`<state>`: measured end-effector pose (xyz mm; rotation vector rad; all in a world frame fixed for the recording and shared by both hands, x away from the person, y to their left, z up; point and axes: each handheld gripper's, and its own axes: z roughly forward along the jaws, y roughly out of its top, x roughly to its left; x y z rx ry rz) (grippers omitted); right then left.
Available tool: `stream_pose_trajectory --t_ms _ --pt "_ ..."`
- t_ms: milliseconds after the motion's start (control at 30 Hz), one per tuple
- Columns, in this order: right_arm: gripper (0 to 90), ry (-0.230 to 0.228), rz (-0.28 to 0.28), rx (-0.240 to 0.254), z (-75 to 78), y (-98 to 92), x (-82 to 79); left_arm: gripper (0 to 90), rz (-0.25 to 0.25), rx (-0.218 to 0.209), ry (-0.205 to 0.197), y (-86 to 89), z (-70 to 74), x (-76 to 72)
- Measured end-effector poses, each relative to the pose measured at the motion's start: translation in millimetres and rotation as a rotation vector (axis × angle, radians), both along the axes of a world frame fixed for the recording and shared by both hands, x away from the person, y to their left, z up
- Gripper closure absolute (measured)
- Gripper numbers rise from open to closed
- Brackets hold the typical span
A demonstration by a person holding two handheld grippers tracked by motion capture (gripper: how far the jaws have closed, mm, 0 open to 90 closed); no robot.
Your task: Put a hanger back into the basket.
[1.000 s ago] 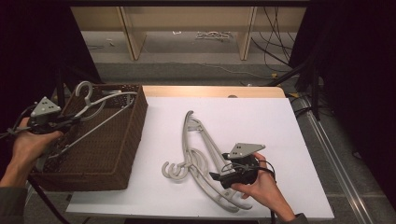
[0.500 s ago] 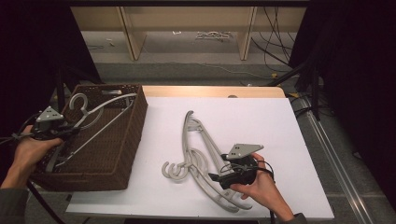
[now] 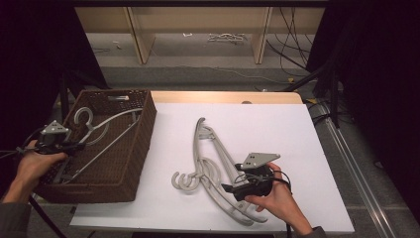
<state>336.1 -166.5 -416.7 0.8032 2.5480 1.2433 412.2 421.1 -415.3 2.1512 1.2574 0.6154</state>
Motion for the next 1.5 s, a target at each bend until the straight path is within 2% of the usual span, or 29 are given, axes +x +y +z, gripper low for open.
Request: stream_pose_trajectory --t_ms 167,233,300,333,400,533,567,600,633,667,700,733,767,833,867,900,967,1000,1067,1200,1300,1367,1500 --pt "21.8 0.008 0.006 -0.009 -0.9 1.5 -0.7 76.7 0.037 0.013 0.008 -0.5 -0.6 4.5" --pt "21.8 0.005 0.005 -0.002 -0.9 1.7 0.2 74.8 0.079 0.028 0.035 -2.2 -2.2 7.4" --pt "21.8 0.008 0.004 -0.005 -1.0 1.6 -0.2 73.3 0.083 0.03 0.037 -1.7 -2.9 8.3" --pt "21.8 0.011 0.004 -0.005 -1.3 1.3 -0.6 72.6 0.117 0.038 0.033 0.0 -3.8 10.1" --pt "21.8 0.007 0.004 0.0 -1.2 1.4 0.1 70.9 0.148 0.035 0.03 1.2 -4.8 11.0" --pt "21.8 0.013 0.005 -0.006 -2.4 1.8 -0.1 65.3 0.193 0.038 0.002 3.2 -2.8 11.0" --pt "21.8 0.013 0.003 -0.004 -2.3 1.9 0.3 61.7 0.214 0.034 -0.016 2.9 -1.9 11.1" --pt "21.8 0.012 0.002 -0.002 -2.3 1.9 0.5 57.7 0.227 0.048 -0.028 2.9 0.8 10.4" --pt "21.8 0.01 -0.002 -0.002 -2.6 1.9 0.3 55.8 0.227 0.048 -0.028 2.9 0.8 10.4" --pt "21.8 0.014 -0.006 -0.003 -2.7 1.8 -0.1 53.0 0.246 0.033 -0.049 2.0 8.9 8.0" --pt "21.8 0.014 -0.006 -0.003 -2.7 1.8 -0.1 49.9 0.246 0.033 -0.049 2.0 8.9 8.0" --pt "21.8 0.013 -0.004 0.004 -2.6 1.8 1.0 45.7 0.251 -0.007 -0.085 -1.4 18.6 3.9" --pt "21.8 0.011 -0.008 0.007 -2.6 2.1 1.1 43.0 0.247 -0.024 -0.105 -3.9 23.9 0.8" --pt "21.7 0.009 -0.012 0.011 -2.9 2.3 0.9 38.0 0.247 -0.039 -0.119 -6.3 27.9 -1.9" --pt "21.7 0.01 -0.02 0.01 -3.3 2.9 -0.2 36.2 0.237 -0.058 -0.177 -15.2 39.7 -10.7" --pt "21.7 0.005 -0.02 0.013 -3.5 3.3 0.1 35.1 0.234 -0.063 -0.2 -19.6 44.9 -15.1" --pt "21.5 0.0 -0.028 0.023 -3.6 4.1 0.0 31.5 0.227 -0.079 -0.215 -23.9 49.5 -19.2" --pt "21.4 -0.003 -0.031 0.027 -4.2 4.4 -0.3 30.5 0.21 -0.112 -0.247 -34.4 57.5 -27.5" --pt "21.4 0.0 -0.029 0.027 -4.6 4.7 -0.4 27.4 0.184 -0.156 -0.275 -45.5 64.0 -35.5" --pt "21.1 -0.003 -0.034 0.029 -6.5 6.2 -0.1 23.8 0.074 -0.257 -0.306 -70.5 72.1 -49.8" --pt "21.0 0.001 -0.037 0.025 -8.2 8.6 -0.1 23.1 0.014 -0.278 -0.338 -93.0 75.4 -60.8" --pt "21.0 0.007 -0.034 0.025 -10.1 11.5 -0.3 22.9 -0.015 -0.303 -0.355 -109.1 76.0 -68.0" --pt "21.2 0.011 -0.014 0.013 -14.0 15.5 -0.4 22.7 -0.104 -0.365 -0.38 -140.6 70.8 -78.2"
